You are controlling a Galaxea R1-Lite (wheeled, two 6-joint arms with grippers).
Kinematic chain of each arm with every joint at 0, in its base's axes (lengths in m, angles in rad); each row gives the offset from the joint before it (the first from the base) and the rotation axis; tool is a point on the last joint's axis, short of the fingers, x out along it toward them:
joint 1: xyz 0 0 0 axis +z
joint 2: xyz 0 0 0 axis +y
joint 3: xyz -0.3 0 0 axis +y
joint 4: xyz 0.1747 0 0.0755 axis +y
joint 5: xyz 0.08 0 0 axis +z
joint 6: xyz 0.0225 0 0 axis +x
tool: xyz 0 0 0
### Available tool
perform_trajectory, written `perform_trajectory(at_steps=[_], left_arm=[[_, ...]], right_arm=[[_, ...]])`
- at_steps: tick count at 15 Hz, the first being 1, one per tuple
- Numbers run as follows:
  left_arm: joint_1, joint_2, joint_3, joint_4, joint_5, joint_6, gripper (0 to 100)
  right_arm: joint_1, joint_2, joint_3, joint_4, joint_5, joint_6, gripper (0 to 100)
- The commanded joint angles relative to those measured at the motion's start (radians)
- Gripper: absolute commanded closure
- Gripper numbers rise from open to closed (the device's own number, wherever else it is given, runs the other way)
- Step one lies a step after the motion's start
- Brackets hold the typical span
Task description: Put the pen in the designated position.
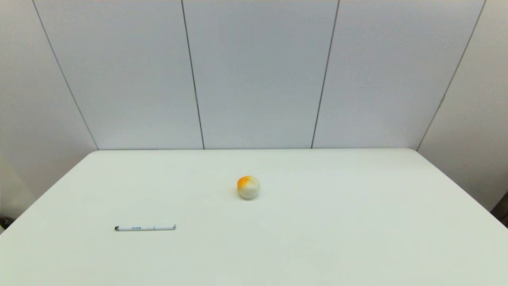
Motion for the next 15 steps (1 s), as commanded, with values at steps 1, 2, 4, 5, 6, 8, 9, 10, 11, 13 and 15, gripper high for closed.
perform_trajectory(at_steps=[1,2,4,5,6,8,9,10,11,13,15], left_arm=[[0.002,0.153,-0.097,-0.001,-0.002,0.004,0],[0.008,0.196,-0.133,-0.001,-0.003,0.004,0],[0.009,0.296,-0.233,0.001,-0.003,0.003,0],[0.009,0.347,-0.281,-0.001,-0.003,0.001,0],[0.009,0.388,-0.325,-0.001,-0.003,0.003,0],[0.009,0.468,-0.403,0.007,-0.005,0.007,0],[0.008,0.515,-0.446,0.007,-0.005,0.009,0],[0.003,0.555,-0.488,0.007,-0.005,0.012,0],[0.002,0.595,-0.537,0.008,-0.006,0.015,0],[0.000,0.660,-0.594,0.007,-0.005,0.027,0],[0.000,0.732,-0.650,-0.001,-0.003,0.055,0]], right_arm=[[0.000,0.002,-0.001,0.000,0.000,0.000,0],[0.000,0.002,-0.001,0.000,0.001,0.000,0],[0.000,0.002,-0.001,0.000,0.001,0.000,0],[0.000,0.002,-0.001,0.000,0.001,0.000,0],[0.000,0.002,-0.001,0.000,0.000,0.000,0],[0.000,0.002,-0.001,0.000,0.001,0.000,0],[0.000,0.002,-0.001,0.000,0.001,0.000,0],[0.000,0.002,-0.001,0.000,0.001,0.000,0],[0.000,0.002,-0.001,0.000,0.001,0.000,0],[0.000,0.002,-0.001,0.000,0.000,0.000,0],[0.000,0.002,0.001,0.000,0.001,0.000,0]])
